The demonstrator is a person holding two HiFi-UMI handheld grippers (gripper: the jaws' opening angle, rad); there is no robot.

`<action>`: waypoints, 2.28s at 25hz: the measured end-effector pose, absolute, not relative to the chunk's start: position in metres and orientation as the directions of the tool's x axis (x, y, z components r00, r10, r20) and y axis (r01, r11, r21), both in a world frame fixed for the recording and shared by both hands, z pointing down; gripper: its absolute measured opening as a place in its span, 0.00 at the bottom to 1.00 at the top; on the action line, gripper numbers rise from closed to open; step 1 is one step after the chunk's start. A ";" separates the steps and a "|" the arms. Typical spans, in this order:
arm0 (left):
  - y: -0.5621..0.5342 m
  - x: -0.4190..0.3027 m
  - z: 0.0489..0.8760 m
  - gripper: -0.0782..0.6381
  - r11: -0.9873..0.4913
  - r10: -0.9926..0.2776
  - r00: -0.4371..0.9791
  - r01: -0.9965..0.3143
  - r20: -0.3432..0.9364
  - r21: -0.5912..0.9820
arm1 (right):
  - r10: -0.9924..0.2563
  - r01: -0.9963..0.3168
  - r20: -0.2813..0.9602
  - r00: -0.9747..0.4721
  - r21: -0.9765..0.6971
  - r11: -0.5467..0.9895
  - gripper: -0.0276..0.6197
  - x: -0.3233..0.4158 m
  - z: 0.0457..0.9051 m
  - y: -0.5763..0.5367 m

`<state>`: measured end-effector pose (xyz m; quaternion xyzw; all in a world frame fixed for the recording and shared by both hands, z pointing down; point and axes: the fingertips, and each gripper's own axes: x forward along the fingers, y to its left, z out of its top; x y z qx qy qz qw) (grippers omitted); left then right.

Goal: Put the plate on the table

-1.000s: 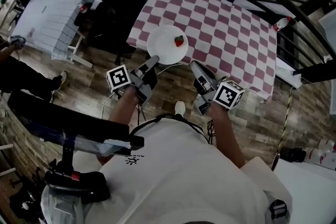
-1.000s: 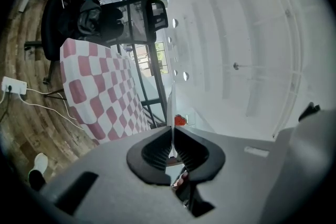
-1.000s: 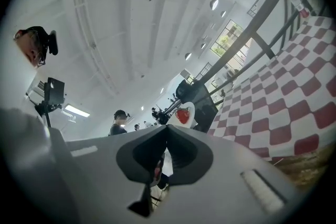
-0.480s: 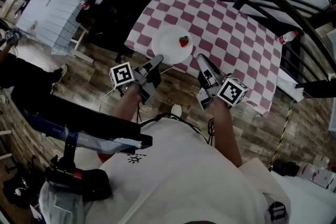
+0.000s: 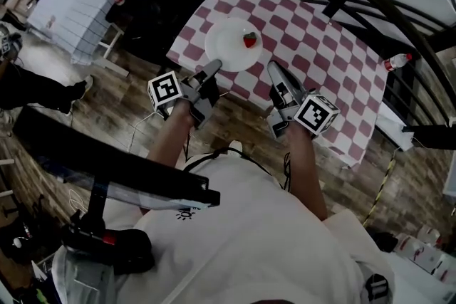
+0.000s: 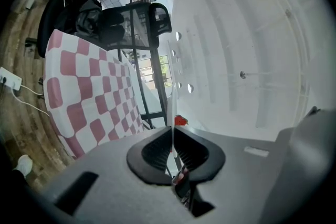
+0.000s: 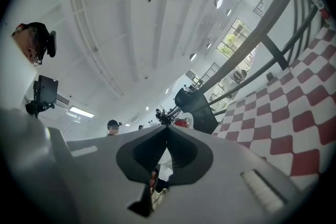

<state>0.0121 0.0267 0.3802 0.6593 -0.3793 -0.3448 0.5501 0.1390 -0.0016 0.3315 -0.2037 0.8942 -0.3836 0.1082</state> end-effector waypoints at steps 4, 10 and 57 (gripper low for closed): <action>0.024 0.020 0.382 0.13 -0.110 -0.886 0.462 -0.120 -0.043 0.987 | -0.436 -0.270 -0.039 -0.899 -0.735 0.622 0.05 0.143 0.335 -0.010; 0.025 0.024 0.384 0.14 -0.117 -0.895 0.442 -0.111 -0.057 0.987 | -0.425 -0.261 -0.044 -0.904 -0.731 0.630 0.05 0.149 0.339 -0.012; -0.138 -0.060 0.396 0.14 -0.089 -0.865 0.501 -0.085 -0.034 0.992 | -0.496 -0.326 0.004 -0.868 -0.758 0.565 0.05 0.074 0.355 -0.160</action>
